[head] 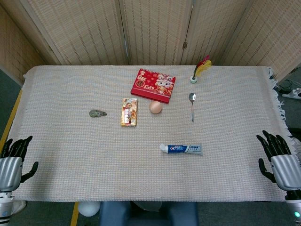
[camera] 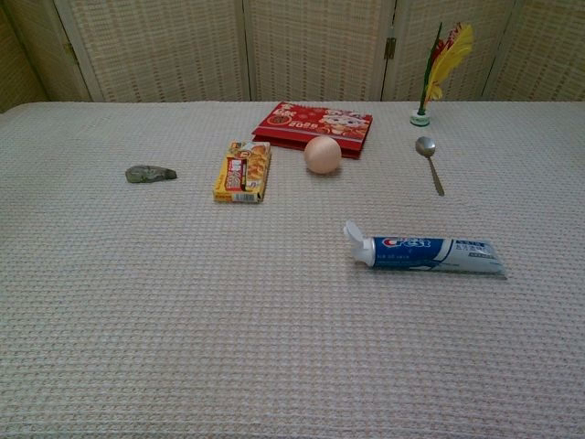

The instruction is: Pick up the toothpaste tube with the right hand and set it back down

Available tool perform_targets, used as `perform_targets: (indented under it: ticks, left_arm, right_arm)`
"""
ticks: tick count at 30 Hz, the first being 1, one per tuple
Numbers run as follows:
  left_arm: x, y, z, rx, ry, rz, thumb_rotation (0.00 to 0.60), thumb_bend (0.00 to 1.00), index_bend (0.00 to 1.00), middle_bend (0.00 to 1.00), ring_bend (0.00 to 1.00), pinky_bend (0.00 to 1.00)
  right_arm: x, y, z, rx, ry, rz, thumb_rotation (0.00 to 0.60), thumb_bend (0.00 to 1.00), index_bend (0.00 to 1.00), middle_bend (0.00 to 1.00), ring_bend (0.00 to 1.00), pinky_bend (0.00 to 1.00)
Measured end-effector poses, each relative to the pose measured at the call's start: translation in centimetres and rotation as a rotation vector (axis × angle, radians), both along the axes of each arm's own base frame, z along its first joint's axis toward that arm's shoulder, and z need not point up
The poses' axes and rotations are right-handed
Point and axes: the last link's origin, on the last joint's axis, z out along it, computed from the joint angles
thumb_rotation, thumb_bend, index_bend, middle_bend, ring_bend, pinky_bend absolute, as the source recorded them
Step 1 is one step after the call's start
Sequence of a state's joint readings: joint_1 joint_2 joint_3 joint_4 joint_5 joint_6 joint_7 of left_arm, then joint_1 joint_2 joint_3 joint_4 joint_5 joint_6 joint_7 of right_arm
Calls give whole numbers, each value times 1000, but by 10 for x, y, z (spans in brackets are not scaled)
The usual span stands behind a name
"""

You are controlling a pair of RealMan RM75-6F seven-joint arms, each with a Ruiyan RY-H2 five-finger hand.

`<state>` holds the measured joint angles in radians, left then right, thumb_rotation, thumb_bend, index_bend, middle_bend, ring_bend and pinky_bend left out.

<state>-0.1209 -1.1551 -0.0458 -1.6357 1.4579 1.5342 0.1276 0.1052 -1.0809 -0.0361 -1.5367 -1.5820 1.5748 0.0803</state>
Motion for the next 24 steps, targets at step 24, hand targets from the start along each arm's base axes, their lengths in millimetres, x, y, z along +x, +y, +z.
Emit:
perform_targets:
  ticks: [24]
  left_arm:
    - [-5,1,-2,-46,-8,23,600,427,85,182,142,0]
  right_arm:
    - [37,-22,-37,186,-1,38,600,396,0,67,130,77]
